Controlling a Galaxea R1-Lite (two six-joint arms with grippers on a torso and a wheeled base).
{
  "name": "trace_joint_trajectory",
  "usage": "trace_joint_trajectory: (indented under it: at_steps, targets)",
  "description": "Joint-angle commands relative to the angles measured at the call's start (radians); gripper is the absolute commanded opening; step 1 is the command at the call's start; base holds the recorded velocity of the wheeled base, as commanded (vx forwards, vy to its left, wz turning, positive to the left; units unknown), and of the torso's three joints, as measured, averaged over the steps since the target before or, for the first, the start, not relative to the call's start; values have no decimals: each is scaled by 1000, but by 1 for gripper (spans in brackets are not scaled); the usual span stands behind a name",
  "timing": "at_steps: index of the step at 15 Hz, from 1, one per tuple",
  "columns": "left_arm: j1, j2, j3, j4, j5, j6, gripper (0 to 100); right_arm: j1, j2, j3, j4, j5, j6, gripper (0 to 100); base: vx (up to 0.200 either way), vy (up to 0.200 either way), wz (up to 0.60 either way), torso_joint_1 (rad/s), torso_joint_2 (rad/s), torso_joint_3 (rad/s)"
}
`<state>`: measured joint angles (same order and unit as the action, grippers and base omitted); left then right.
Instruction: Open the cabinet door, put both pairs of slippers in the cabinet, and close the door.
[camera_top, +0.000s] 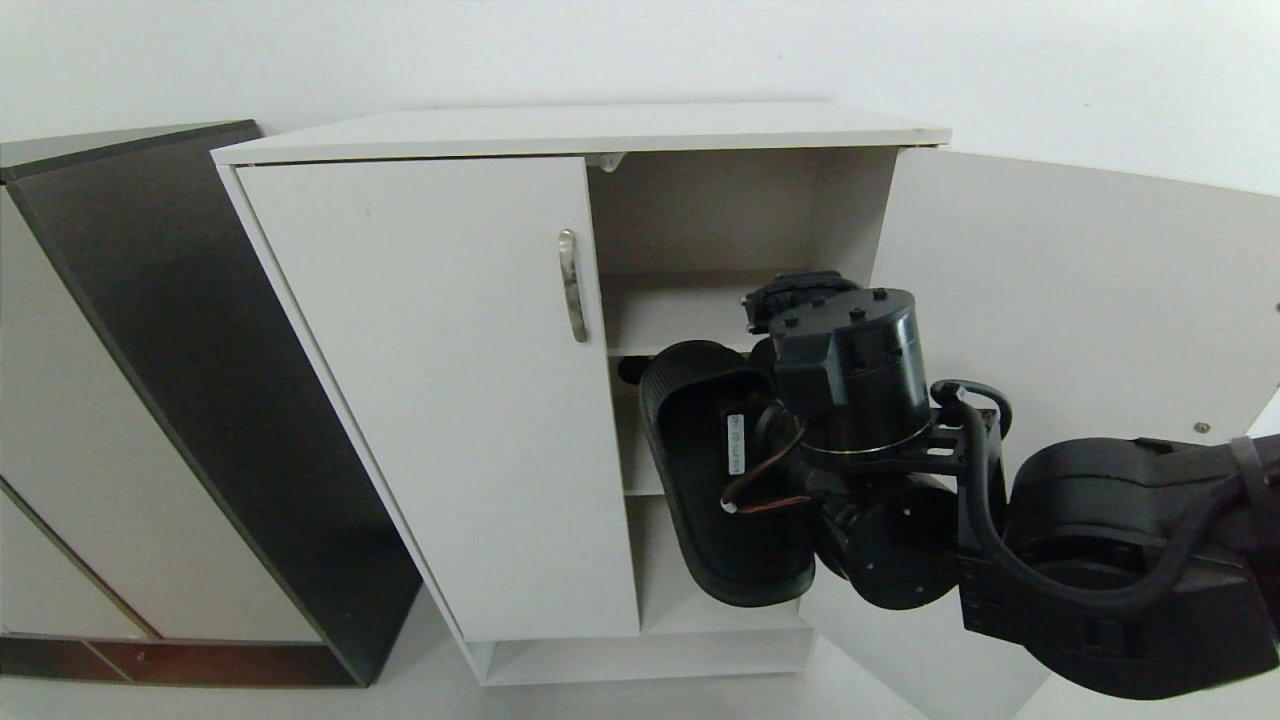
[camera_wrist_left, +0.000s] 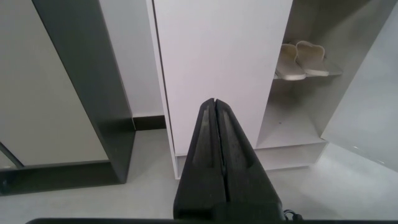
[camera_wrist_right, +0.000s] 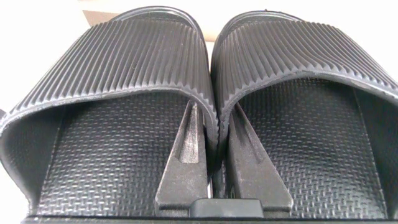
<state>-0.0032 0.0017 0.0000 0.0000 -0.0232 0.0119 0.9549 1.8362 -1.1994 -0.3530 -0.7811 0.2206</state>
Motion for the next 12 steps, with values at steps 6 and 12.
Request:
trace_joint_trajectory:
  at_steps: [6, 12]
  targets:
    - [0, 0, 0, 0, 0, 2, 0, 1, 8, 1, -1, -9, 0, 0, 0, 0, 0, 0, 0, 0]
    - [0, 0, 0, 2, 0, 2, 0, 1, 6, 0, -3, -9, 0, 0, 133, 0, 0, 0, 3, 2]
